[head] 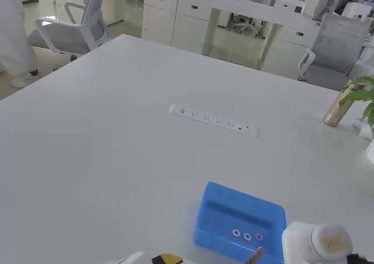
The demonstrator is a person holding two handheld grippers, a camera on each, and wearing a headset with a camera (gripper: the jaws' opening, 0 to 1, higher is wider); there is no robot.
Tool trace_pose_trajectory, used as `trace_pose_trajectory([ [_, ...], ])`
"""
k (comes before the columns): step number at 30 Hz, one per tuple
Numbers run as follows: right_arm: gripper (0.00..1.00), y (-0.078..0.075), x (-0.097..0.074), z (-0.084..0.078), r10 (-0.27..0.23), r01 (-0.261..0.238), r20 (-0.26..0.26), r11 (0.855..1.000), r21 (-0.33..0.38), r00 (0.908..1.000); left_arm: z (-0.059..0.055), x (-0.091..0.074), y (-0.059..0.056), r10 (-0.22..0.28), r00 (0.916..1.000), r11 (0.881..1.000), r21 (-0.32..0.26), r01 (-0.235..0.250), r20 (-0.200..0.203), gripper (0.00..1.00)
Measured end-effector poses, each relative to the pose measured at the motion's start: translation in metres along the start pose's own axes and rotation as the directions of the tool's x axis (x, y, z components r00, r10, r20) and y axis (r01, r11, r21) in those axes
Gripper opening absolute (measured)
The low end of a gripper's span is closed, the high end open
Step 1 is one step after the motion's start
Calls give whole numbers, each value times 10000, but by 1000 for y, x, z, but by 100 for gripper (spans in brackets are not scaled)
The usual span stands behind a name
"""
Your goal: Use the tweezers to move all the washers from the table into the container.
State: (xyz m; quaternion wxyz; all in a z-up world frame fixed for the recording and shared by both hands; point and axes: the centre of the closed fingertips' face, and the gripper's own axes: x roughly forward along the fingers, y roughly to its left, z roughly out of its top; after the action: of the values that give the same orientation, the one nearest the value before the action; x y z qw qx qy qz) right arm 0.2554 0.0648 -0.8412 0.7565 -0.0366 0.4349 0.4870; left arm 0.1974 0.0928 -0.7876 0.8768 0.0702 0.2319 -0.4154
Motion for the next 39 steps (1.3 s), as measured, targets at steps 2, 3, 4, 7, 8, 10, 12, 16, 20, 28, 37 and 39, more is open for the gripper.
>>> trace_pose_trajectory([
  [2, 5, 1, 0, 0, 7, -7, -23, 10000, -71, 10000, 0, 0, 0, 1, 10000, 10000, -22, -1, 13, 68],
  [3, 5, 1, 1, 0, 2, -2, -40, 9999, -136, 10000, 0, 0, 0, -1, 10000, 10000, -14, 1, 3, 68],
  [4, 5, 2, 1, 0, 13, -15, -63, 9998, -200, 10000, 0, 0, 0, -1, 10000, 10000, 1, 1, -5, 68],
  [7, 6, 5, 2, -1, 70, -74, -120, 9994, -336, 9999, 0, 0, 0, -22, 10000, 10000, 1, 22, -3, 68],
  [8, 6, 6, 2, -2, 71, -79, -186, 9992, -396, 9998, -1, 0, -1, -26, 10000, 10000, 13, 26, -18, 68],
  [10, 6, 9, 2, -2, 86, -101, -257, 9982, -584, 9996, -1, 0, -1, -31, 10000, 10000, 30, 31, -33, 68],
  [12, 6, 12, 3, -3, 22, -59, -390, 9954, -960, 9992, -1, 0, -1, -34, 10000, 10000, 28, 34, -23, 68],
  [16, 6, 21, 4, -4, -205, 25, -826, 9772, -2124, 9964, -1, 0, -1, -73, 10000, 9999, 73, 73, -57, 68],
  [20, 6, 25, 6, -5, -497, 48, -1190, 9364, -3509, 9917, -1, 1, -1, -70, 10000, 10000, 66, 71, -66, 68],
  [28, 5, 24, 10, -11, -997, 94, -1513, 8619, -5069, 9834, -1, 1, -3, -150, 9999, 9999, 74, 150, -62, 69],
  [37, 5, 20, 10, -14, -1014, 146, -1395, 8551, -5182, 9850, -2, 1, -5, -201, 9997, 9997, 114, 202, -98, 68],
  [39, 5, 22, 10, -15, -901, 58, -1441, 8651, -5016, 9854, -2, 0, -4, -174, 9998, 9998, 96, 175, -101, 68],
])
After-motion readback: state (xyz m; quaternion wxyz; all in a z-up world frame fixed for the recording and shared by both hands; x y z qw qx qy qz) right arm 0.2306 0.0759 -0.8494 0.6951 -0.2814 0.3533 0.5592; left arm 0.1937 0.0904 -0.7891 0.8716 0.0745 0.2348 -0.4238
